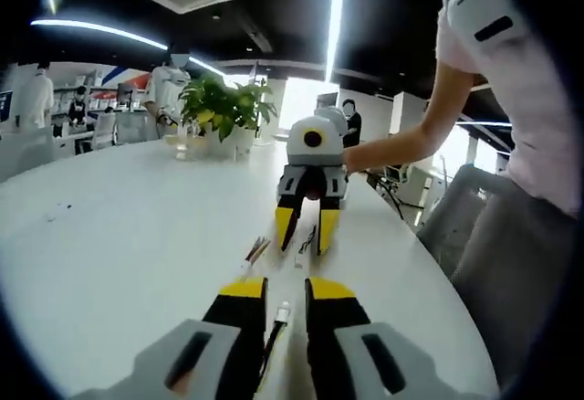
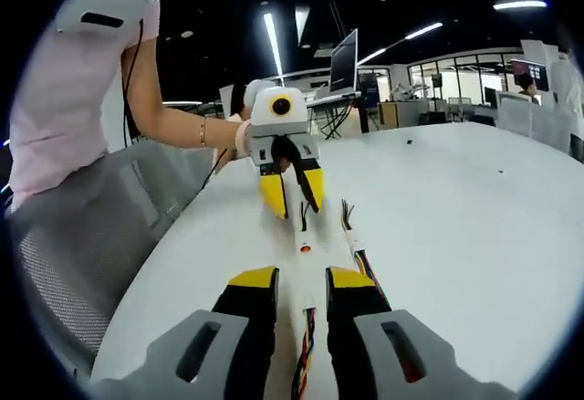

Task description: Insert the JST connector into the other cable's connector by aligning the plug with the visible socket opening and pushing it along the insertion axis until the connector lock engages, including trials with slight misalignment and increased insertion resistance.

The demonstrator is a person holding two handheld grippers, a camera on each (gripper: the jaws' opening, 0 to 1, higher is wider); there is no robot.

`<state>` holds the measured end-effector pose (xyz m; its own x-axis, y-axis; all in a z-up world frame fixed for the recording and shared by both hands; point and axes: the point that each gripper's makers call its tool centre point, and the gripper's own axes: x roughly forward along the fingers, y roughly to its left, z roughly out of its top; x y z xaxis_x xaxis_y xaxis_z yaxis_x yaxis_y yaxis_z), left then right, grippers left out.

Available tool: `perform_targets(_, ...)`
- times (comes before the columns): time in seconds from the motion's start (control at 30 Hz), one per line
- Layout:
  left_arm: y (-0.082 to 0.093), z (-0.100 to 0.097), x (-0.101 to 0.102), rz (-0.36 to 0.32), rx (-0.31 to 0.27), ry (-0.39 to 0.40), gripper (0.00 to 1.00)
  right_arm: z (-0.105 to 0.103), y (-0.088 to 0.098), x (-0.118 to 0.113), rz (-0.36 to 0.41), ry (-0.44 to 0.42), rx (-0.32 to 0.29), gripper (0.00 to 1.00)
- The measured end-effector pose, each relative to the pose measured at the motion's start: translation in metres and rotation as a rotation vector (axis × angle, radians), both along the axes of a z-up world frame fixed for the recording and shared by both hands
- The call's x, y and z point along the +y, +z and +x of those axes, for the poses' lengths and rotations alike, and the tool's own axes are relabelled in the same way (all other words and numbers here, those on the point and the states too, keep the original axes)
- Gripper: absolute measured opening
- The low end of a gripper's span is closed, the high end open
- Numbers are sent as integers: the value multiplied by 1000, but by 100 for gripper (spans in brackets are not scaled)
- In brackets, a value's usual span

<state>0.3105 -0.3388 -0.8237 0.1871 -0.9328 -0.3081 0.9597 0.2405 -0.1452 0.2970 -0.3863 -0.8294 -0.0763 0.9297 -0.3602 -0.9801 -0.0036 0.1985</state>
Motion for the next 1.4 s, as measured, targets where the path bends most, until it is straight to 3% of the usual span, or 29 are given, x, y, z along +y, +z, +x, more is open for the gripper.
perform_targets(0.03,-5,1,1,30,-6,20,9,0,-2,0,-4,0,2,18)
perform_targets(0.27,-14,2,3,64,-18,30,8,4,-11,-6,-26,7,-4,16)
perform_targets(0.37,-15,2,3,71,-23,30,8,4,-11,-10,-18,4,22,18)
perform_targets(0.53,-21,-4,0,89,-25,8,8,4,-12,-16,-33,-2,-18,17)
perform_targets(0.7,-19,-5,-2,26,-31,46,4,8,-14,-19,-15,-17,-14,8)
perform_targets(1.07,-18,-9,3,8,-19,38,1,10,-17,-16,0,-17,-58,5)
perform_targets(1.3,-18,-6,4,7,-12,47,0,0,-19,-10,1,10,-85,4)
perform_targets(1.4,-17,-5,5,-19,43,69,0,0,-18,-8,-2,-1,-73,4)
